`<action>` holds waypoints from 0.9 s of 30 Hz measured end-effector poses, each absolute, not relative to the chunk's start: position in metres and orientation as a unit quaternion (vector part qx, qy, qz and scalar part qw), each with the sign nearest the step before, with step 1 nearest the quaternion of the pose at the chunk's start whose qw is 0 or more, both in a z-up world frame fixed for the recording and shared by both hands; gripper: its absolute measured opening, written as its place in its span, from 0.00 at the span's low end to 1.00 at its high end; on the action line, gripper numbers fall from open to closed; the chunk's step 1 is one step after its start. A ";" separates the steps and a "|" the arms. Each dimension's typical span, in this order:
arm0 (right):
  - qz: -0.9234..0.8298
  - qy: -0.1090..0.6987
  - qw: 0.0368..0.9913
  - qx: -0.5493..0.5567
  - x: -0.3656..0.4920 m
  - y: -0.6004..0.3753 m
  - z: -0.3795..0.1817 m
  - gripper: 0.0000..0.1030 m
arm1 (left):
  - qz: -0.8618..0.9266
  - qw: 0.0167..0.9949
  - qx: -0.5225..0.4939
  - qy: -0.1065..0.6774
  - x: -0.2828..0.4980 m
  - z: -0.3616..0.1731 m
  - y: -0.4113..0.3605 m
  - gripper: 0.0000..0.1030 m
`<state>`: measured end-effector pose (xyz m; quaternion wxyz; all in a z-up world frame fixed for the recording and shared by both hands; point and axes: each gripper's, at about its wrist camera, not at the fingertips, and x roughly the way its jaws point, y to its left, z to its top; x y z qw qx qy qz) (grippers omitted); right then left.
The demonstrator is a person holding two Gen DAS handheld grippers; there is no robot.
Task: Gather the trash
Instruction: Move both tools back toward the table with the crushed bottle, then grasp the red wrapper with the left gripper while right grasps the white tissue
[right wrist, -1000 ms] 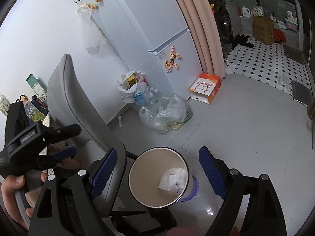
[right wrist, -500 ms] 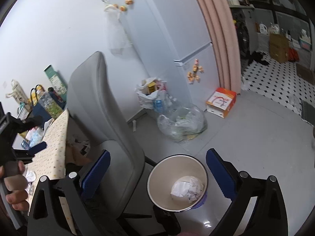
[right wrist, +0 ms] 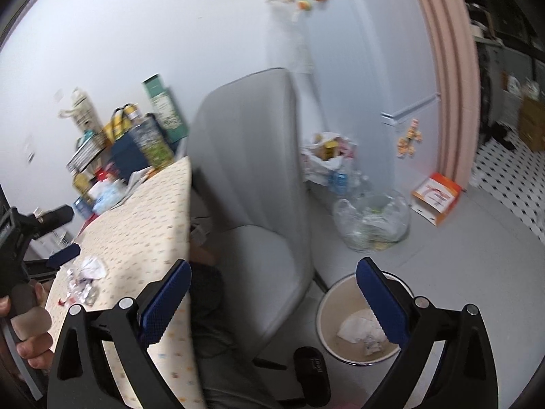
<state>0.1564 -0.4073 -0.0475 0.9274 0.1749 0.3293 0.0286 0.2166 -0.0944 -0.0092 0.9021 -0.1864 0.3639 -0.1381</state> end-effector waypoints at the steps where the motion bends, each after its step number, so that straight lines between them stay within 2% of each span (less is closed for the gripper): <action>1: 0.033 0.329 0.928 0.173 0.158 -0.402 -0.045 0.93 | -0.133 0.903 -0.189 0.362 0.213 -0.009 -0.084 0.94; 15: 0.149 0.340 0.917 0.148 0.185 -0.290 -0.035 0.93 | -0.017 0.913 -0.225 0.340 0.167 -0.020 0.033 0.94; 27: 0.208 0.366 0.899 0.121 0.199 -0.214 -0.040 0.89 | 0.067 0.903 -0.268 0.328 0.135 -0.036 0.118 0.94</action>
